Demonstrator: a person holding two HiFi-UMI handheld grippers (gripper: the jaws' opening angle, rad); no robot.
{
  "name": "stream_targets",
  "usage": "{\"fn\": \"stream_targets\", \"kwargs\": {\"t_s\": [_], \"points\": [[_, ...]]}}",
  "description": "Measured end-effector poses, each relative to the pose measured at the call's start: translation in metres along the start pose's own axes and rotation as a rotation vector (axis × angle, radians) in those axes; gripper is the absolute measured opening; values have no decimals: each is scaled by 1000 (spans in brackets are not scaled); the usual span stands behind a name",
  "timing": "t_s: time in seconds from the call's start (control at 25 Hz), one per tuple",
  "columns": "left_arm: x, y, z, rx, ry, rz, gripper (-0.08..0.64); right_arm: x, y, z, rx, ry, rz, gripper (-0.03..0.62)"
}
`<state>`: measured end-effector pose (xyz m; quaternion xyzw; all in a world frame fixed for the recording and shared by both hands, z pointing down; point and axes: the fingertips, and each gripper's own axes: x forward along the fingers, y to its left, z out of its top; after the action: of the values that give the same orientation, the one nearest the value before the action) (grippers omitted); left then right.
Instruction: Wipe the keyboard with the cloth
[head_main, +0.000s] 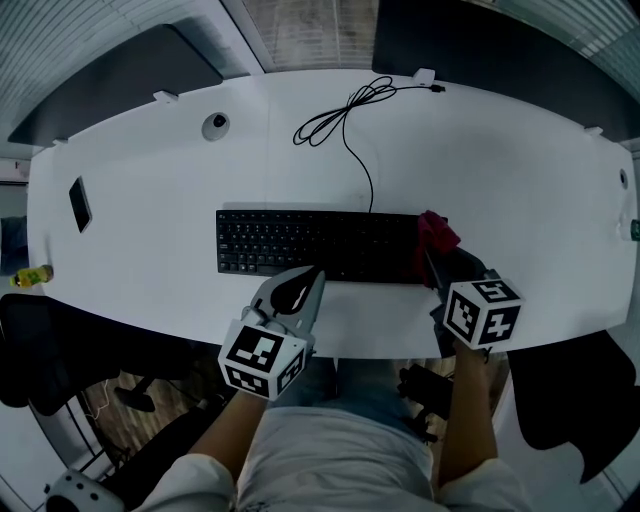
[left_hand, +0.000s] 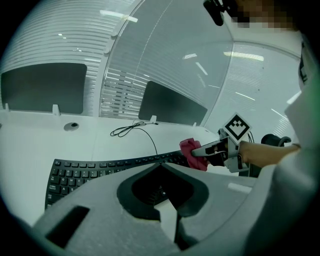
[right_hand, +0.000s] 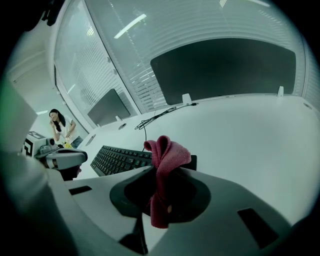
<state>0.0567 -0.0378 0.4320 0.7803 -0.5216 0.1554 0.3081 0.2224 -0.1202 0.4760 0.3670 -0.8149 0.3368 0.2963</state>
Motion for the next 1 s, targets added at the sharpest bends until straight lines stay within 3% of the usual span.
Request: {"fn": "stream_targets", "kwargs": {"t_s": [1.0], "points": [[-69, 95, -18, -77, -37, 89, 11, 66, 116, 7, -78, 50, 88, 61]]}}
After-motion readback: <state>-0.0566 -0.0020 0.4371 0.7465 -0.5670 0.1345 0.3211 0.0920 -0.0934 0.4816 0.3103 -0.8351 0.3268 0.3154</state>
